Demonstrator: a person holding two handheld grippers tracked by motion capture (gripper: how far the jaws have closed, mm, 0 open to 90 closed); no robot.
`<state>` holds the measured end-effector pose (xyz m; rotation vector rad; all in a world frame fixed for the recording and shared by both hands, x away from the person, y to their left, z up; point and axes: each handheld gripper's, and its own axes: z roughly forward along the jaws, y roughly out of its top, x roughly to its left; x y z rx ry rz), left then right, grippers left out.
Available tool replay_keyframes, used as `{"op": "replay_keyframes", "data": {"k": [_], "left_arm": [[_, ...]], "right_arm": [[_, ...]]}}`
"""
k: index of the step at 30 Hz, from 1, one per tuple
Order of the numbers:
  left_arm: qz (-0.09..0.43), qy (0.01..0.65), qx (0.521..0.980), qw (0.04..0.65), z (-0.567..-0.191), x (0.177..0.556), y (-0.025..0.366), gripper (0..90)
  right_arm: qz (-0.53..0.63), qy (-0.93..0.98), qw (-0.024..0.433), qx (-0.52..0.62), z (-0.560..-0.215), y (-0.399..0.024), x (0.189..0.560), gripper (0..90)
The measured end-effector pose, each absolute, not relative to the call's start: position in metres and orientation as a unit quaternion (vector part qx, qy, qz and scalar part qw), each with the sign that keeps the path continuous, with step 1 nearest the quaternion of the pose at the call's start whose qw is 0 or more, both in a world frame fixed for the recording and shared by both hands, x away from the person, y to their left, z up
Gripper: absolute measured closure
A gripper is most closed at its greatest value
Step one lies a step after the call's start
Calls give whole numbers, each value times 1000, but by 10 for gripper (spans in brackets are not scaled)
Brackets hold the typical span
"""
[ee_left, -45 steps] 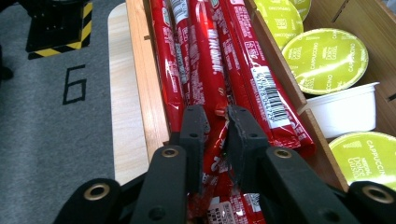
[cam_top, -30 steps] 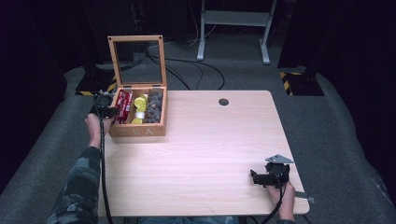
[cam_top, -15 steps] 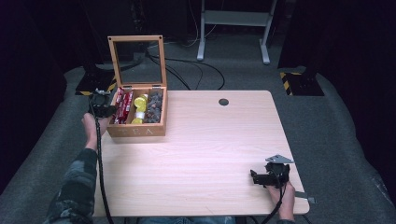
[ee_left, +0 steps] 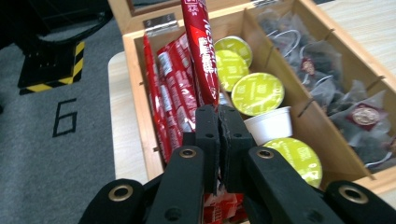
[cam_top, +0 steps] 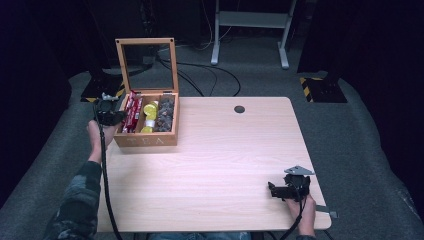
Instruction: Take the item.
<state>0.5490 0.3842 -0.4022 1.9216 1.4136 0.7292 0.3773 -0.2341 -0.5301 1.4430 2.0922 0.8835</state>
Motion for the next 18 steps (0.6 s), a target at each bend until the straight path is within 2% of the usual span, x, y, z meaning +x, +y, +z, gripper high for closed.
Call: {"op": "replay_keyframes", "data": {"k": [18], "left_arm": [[276,490,752,345,-393,541,347,874]], "right_arm": [[321,755,225,525,-530,-234,377,0]]}}
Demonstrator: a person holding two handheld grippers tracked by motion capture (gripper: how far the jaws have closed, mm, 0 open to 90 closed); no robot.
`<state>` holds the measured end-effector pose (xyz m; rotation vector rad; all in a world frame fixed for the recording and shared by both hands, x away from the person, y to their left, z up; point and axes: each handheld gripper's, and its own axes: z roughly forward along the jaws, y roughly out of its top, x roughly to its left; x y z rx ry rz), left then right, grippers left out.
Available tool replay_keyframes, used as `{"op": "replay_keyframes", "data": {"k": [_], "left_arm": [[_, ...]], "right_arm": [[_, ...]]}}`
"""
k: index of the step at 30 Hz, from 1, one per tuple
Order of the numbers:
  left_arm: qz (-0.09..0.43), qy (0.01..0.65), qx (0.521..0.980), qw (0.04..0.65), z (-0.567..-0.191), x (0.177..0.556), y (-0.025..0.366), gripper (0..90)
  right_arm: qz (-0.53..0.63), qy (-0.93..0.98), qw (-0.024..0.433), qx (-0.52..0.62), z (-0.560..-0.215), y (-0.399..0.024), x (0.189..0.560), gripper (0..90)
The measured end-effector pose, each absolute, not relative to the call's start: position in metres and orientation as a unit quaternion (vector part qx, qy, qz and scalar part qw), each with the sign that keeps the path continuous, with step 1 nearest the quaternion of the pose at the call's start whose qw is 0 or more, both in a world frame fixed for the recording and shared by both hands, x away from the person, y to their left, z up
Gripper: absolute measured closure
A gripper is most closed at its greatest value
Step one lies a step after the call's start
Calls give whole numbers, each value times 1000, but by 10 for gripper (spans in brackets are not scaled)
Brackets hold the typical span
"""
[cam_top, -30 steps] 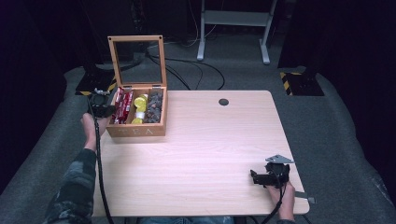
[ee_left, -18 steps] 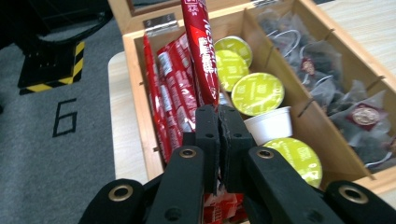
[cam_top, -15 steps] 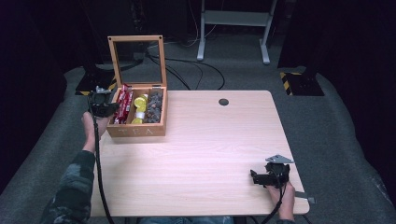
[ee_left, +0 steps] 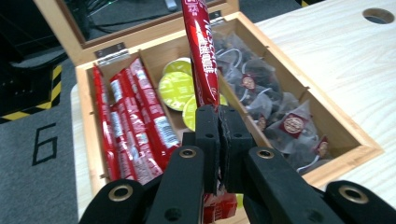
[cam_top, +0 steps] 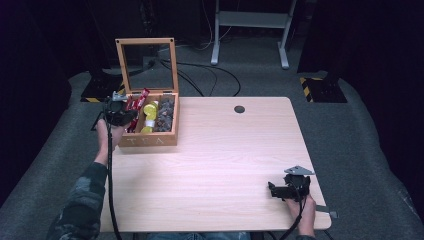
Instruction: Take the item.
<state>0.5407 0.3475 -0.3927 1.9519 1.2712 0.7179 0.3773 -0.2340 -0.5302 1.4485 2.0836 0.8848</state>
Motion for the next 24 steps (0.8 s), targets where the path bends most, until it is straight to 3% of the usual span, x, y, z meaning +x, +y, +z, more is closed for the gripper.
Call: {"op": "replay_keyframes", "data": {"k": [24], "left_arm": [[265,447,774,362,-385,535,312,873]], "right_arm": [[320,755,226,525,-530,-234,377,0]]}}
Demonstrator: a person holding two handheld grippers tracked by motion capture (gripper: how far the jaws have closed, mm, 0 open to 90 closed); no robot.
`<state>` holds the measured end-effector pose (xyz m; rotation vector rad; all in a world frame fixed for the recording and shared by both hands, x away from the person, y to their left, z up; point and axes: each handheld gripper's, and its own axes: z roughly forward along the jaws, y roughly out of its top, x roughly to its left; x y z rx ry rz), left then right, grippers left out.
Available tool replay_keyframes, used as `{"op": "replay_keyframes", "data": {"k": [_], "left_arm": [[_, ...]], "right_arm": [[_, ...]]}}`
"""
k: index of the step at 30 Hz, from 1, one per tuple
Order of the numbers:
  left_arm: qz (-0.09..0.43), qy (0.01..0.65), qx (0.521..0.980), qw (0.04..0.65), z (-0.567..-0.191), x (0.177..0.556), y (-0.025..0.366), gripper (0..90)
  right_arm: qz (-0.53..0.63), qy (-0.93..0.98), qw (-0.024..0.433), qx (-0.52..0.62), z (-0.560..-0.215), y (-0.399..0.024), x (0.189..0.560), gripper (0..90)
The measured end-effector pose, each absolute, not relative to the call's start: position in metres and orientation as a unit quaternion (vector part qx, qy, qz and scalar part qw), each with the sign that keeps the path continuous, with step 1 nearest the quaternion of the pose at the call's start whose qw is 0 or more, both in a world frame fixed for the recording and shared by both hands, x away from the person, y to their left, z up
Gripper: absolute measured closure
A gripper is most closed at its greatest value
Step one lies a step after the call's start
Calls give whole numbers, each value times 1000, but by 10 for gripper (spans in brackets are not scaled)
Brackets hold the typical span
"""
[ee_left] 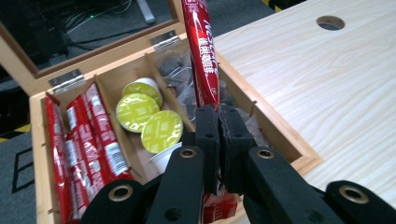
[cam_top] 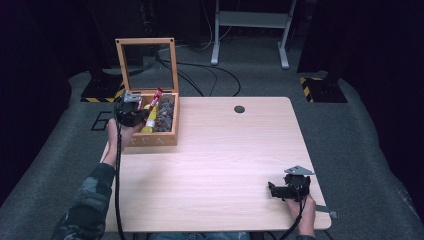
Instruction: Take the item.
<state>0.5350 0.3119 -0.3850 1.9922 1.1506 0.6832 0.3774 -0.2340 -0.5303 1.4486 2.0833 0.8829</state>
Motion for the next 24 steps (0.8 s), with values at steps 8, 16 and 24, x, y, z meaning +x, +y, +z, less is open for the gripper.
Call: {"op": "replay_keyframes", "data": {"k": [8,16,24], "left_arm": [[261,435,778,371,-383,535,299,872],[256,423,784,375,-382,535,286,872],[249,415,789,378,-384,537,273,871]], "right_arm": [[320,756,225,525,-530,-234,377,0],[320,756,225,525,-530,-234,377,0],[320,756,225,525,-530,-234,377,0]]}}
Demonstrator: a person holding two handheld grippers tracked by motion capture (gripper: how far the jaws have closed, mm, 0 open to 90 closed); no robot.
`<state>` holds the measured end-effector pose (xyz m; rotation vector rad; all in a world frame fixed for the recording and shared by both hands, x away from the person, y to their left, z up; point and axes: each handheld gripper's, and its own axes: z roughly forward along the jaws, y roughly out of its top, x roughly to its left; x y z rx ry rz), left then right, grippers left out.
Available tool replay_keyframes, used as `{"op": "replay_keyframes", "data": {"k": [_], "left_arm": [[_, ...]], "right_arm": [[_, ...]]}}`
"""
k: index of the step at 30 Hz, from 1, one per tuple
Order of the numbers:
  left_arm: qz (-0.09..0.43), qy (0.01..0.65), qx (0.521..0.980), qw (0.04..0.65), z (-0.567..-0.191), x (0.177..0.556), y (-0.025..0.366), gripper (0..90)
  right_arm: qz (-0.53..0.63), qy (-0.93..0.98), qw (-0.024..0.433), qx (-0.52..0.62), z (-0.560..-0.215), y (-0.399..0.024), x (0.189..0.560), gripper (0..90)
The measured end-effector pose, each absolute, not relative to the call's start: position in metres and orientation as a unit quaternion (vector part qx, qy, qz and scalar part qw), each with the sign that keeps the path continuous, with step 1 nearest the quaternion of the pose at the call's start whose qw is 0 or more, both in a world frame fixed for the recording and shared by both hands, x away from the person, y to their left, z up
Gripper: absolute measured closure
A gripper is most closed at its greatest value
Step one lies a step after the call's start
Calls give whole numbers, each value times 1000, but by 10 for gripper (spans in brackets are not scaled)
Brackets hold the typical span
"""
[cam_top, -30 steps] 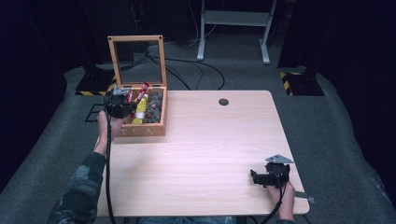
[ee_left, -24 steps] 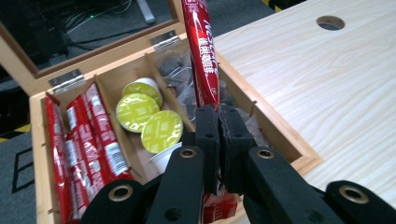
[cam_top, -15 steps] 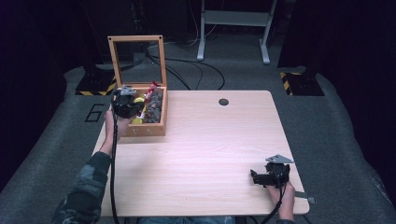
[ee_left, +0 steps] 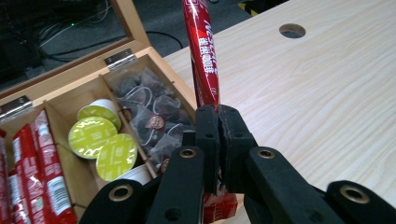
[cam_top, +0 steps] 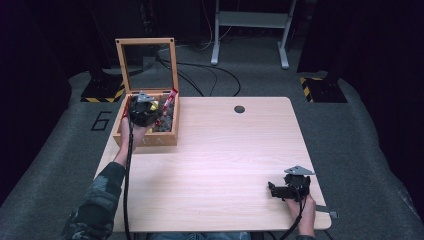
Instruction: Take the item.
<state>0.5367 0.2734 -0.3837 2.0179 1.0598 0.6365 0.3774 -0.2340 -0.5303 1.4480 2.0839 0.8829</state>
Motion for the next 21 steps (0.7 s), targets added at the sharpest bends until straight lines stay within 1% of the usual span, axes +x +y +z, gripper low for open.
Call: {"op": "replay_keyframes", "data": {"k": [21], "left_arm": [[227,395,797,395,-387,539,240,870]], "right_arm": [[320,756,225,525,-530,-234,377,0]]}}
